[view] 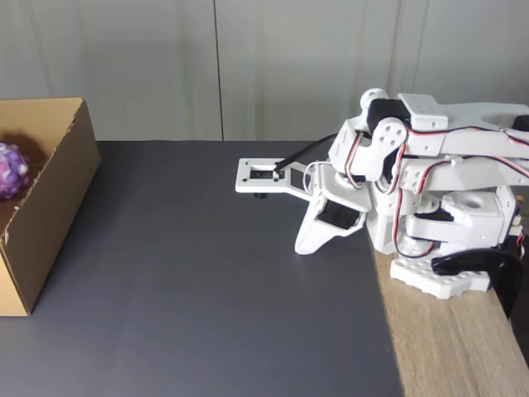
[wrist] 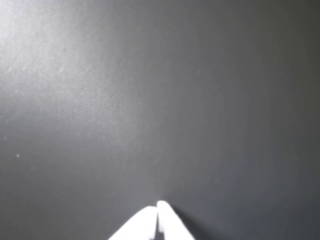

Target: Grasp a ball and put it in the box.

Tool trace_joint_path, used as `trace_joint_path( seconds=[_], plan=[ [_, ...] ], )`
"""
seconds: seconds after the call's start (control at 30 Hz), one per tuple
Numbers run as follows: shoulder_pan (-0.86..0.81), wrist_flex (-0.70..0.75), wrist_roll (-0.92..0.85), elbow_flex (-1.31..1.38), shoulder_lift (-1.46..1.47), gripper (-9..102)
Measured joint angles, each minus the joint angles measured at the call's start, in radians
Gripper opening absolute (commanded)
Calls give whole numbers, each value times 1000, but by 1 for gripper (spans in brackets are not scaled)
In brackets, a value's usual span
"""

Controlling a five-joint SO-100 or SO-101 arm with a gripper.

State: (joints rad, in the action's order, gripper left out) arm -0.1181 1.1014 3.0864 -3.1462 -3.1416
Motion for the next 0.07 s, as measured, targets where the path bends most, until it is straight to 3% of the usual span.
trace_joint_path(
  seconds=[0.07],
  plan=[
    [0, 0, 0, 0, 0, 1]
  ],
)
